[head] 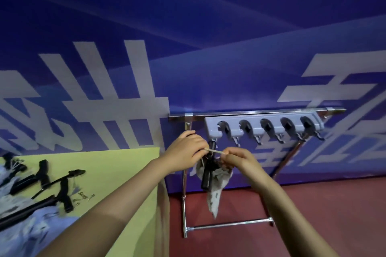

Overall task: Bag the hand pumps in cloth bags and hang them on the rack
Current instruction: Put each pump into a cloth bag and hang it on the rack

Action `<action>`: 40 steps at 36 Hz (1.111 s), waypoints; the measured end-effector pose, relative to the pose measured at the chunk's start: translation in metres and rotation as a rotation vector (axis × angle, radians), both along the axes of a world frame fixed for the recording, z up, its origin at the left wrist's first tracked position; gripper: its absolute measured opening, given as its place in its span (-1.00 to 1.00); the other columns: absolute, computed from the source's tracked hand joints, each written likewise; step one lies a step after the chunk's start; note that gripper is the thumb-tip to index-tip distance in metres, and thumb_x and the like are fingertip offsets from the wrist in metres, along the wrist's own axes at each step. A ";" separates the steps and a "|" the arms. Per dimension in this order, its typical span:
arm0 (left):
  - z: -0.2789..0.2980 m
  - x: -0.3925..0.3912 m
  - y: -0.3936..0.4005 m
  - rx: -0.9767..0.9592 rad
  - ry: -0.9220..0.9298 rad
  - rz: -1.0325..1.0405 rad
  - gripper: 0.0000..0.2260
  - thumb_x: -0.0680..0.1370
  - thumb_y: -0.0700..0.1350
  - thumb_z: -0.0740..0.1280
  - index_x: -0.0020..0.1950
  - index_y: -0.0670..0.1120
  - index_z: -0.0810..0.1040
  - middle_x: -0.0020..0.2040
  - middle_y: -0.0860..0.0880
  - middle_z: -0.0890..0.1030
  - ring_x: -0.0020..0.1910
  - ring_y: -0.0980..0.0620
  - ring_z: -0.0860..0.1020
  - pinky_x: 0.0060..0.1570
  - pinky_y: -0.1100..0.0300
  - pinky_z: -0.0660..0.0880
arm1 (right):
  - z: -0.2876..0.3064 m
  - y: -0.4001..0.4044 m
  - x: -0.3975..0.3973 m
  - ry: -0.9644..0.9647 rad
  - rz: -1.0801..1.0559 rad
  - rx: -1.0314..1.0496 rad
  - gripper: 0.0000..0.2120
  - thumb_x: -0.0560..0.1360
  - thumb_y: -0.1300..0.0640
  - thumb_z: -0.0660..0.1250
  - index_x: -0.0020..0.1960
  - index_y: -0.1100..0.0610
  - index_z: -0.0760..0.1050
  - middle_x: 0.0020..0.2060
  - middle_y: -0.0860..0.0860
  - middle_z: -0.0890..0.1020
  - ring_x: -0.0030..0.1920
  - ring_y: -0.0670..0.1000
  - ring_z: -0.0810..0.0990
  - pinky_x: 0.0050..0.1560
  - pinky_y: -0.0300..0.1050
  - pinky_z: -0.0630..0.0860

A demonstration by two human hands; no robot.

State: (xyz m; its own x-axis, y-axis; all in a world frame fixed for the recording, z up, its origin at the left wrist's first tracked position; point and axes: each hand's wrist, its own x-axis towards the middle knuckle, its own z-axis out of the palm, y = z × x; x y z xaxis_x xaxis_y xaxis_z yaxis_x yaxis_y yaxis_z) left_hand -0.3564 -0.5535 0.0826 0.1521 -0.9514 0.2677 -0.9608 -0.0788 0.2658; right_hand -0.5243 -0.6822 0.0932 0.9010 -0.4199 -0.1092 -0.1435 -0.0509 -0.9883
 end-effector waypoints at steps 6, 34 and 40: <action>-0.006 0.001 -0.031 0.064 -0.070 -0.024 -0.81 0.59 0.01 0.20 -0.06 -0.02 0.57 -0.06 0.06 0.58 0.11 0.09 0.47 0.49 0.06 -0.03 | -0.020 -0.016 0.004 -0.057 -0.137 0.306 -0.85 0.38 0.17 0.32 -0.35 0.17 0.55 -0.61 -0.05 0.23 -0.60 -0.10 0.15 -0.54 -0.26 0.13; -0.020 -0.013 -0.050 0.007 0.580 0.243 -0.75 0.60 -0.10 0.13 -0.26 0.13 0.37 -0.33 0.17 0.53 -0.17 0.21 0.49 0.32 0.11 0.26 | -0.039 -0.023 0.032 -0.113 -0.220 0.331 -0.80 0.59 0.23 0.21 -0.19 0.16 0.50 -0.52 -0.08 0.30 -0.47 -0.07 0.21 -0.40 -0.18 0.17; -0.014 -0.024 -0.039 -0.027 0.672 0.218 -0.80 0.57 -0.05 0.13 -0.20 -0.04 0.45 -0.34 0.12 0.54 -0.27 0.07 0.52 -0.15 0.02 0.44 | -0.036 -0.014 0.027 -0.243 -0.115 0.584 -0.78 0.61 0.27 0.14 -0.19 0.20 0.43 -0.53 -0.06 0.26 -0.54 -0.11 0.16 -0.54 -0.28 0.12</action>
